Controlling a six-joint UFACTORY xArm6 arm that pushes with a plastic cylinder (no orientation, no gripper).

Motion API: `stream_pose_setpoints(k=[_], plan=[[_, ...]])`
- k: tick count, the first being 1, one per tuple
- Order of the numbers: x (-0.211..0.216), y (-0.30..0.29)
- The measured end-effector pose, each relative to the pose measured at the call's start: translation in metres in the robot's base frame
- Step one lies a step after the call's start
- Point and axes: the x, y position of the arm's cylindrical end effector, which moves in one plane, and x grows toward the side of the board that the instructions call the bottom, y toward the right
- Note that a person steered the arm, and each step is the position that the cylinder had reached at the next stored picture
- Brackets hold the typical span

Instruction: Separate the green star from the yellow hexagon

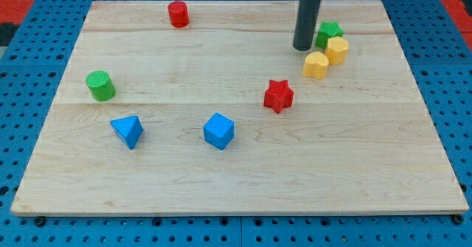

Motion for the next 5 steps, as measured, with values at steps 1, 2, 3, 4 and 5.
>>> stream_pose_setpoints(k=[1, 2, 3, 4, 5], plan=[[0.0, 0.013], [-0.006, 0.014], [-0.038, 0.041], [-0.038, 0.051], [-0.017, 0.055]])
